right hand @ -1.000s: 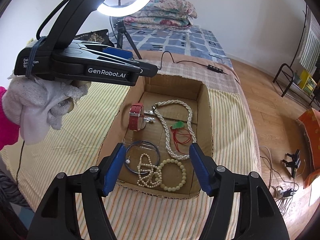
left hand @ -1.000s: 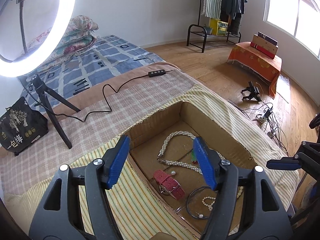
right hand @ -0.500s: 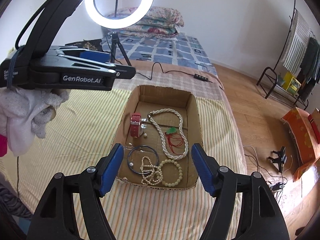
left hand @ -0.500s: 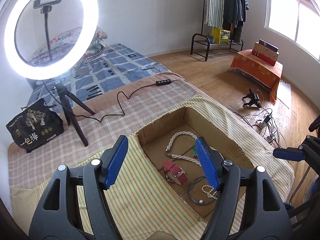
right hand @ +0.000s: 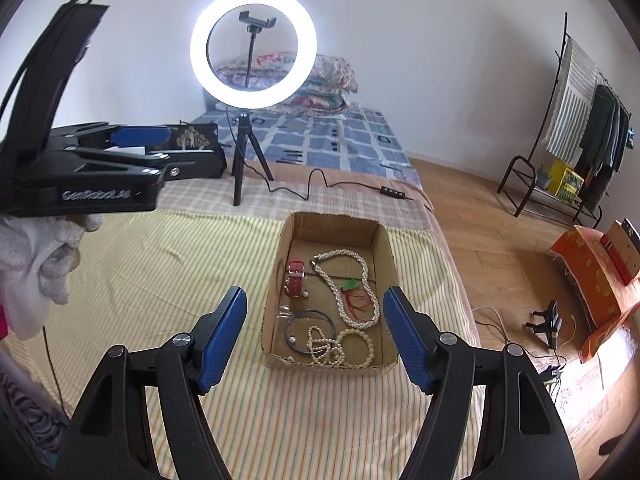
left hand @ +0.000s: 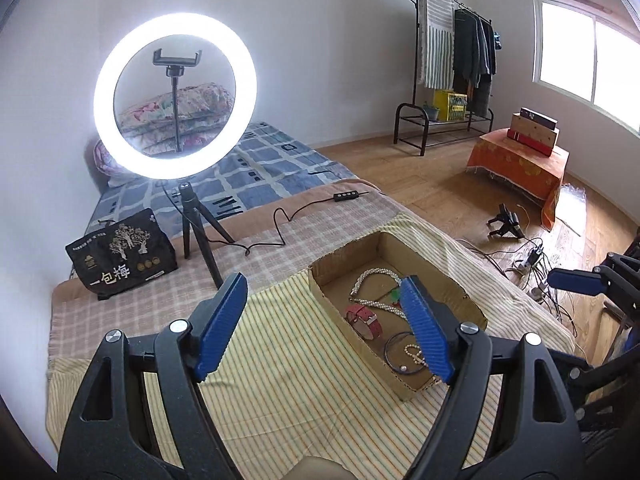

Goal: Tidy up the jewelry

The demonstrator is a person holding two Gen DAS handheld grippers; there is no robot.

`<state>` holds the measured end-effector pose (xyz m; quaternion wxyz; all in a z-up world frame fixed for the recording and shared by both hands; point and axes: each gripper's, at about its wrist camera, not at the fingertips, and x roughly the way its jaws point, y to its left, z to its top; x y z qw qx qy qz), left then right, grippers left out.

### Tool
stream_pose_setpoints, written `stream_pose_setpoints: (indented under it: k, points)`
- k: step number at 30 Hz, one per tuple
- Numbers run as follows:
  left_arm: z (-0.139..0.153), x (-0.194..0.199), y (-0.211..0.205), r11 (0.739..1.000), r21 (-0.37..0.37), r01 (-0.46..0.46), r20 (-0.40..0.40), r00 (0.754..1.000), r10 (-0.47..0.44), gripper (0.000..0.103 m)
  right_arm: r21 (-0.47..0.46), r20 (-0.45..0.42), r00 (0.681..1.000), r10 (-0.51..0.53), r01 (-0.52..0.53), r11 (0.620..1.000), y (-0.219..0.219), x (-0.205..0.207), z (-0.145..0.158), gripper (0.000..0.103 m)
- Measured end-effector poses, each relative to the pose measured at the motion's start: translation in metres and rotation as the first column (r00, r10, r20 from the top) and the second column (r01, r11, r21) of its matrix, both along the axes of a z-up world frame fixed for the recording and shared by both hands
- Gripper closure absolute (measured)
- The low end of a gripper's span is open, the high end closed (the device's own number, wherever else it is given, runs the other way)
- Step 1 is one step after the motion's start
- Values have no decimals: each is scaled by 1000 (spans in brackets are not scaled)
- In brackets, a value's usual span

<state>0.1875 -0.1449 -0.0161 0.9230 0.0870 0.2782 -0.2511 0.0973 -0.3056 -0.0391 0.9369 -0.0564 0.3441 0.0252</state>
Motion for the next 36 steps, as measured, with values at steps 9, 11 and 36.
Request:
stream_pose_setpoints:
  k: [9, 11, 36]
  points:
    - [17, -58, 38, 1000, 5, -22, 65, 998, 21, 5, -21, 95, 994, -51, 54, 998, 11, -21, 11, 30]
    - [18, -66, 46, 999, -6, -38, 60, 997, 38, 4, -19, 113, 992, -62, 64, 998, 12, -24, 12, 27]
    - [-33, -82, 77, 992, 17, -129, -29, 991, 129, 0, 21, 104, 993, -60, 59, 998, 21, -18, -8, 25]
